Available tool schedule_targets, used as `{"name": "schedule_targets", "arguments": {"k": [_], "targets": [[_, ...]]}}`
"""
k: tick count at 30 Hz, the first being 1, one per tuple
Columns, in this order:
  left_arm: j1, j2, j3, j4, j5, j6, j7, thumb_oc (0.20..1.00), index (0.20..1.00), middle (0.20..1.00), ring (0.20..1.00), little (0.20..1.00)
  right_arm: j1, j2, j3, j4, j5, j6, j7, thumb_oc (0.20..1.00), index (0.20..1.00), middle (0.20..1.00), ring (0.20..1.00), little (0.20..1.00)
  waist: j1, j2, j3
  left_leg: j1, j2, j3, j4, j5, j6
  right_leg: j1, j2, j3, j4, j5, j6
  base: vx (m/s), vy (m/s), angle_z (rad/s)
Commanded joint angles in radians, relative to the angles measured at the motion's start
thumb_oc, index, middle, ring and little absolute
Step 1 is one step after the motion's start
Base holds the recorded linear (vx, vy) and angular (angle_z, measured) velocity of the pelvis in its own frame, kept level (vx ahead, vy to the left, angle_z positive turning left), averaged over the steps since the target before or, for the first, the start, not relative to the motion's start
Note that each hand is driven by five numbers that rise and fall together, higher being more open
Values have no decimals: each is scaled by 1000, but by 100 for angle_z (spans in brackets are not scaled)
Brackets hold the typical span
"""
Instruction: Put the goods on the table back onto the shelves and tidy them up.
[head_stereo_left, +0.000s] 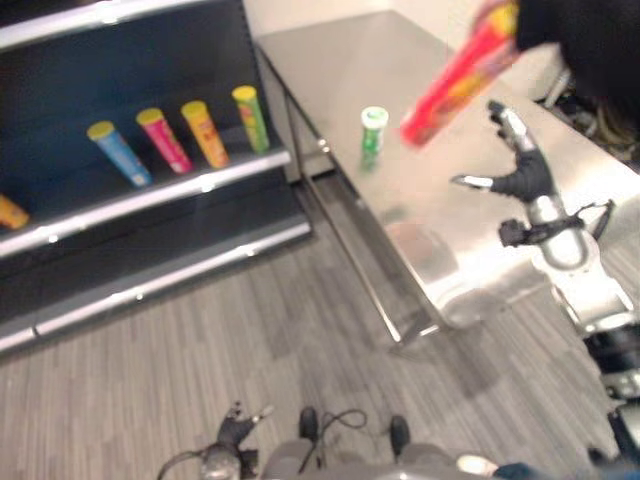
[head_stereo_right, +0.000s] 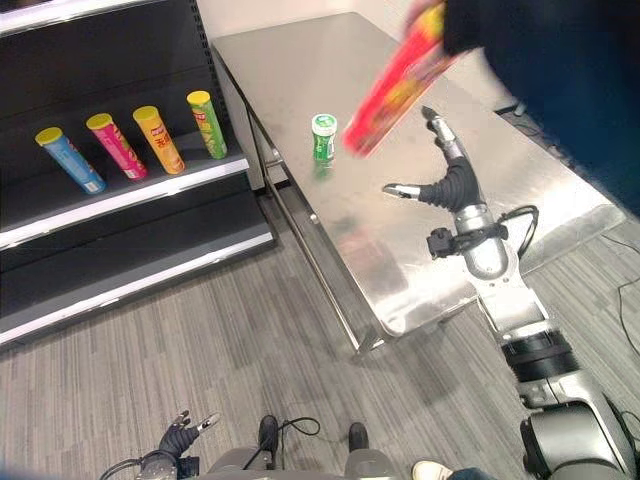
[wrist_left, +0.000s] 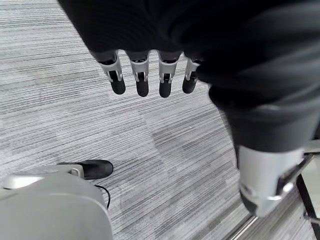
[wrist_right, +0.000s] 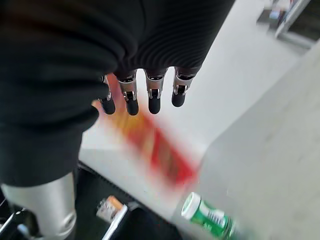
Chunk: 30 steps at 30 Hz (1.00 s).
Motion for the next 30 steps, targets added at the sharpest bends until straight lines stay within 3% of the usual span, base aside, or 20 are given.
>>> {"name": "schedule_targets", "arguments": {"k": [1,7,12,16,20,30], "targets": [[-33,62,-7,40,-20,-26,14,1000,1000,1000,1000,1000,-137,-38,62,59,74,-26,17,1000,1000,1000,1000,1000,19,-50,-28,-19,46,39,154,-183,-57,6,-87,-57,83,-149,55,-2,10,9],[-40,63,-10,48,-29,-27,22,1000,1000,1000,1000,1000,-193,-41,100,113,74,-7,6,1000,1000,1000,1000,1000,21,-52,-28,-22,44,37,152,-181,-57,3,-90,-63,87,-148,58,4,9,6],[-45,53,4,51,-19,-24,31,1000,1000,1000,1000,1000,-129,-69,47,-13,38,-25,11,1000,1000,1000,1000,1000,13,-54,-26,-24,45,39,150,-184,-56,-7,-94,-59,91,-145,61,0,0,0],[-46,50,13,50,7,-24,22,1000,1000,1000,1000,1000,-71,-148,4,-175,18,-68,51,1000,1000,1000,1000,1000,4,-56,-28,-23,49,44,150,-187,-55,-9,-94,-57,87,-143,66,0,0,0],[-46,49,23,36,29,-29,17,1000,1000,1000,1000,1000,11,-223,-119,-305,-14,-116,39,1000,1000,1000,1000,1000,-15,-56,-36,-25,53,55,153,-195,-52,-19,-95,-51,82,-140,74,9,28,-2],[-55,46,37,14,43,-29,24,1000,1000,1000,1000,1000,187,-256,-407,-342,-91,-116,-72,1000,1000,1000,1000,1000,-49,-72,-48,-33,54,74,173,-219,-39,-42,-99,-22,81,-124,87,-3,49,-10]]}}
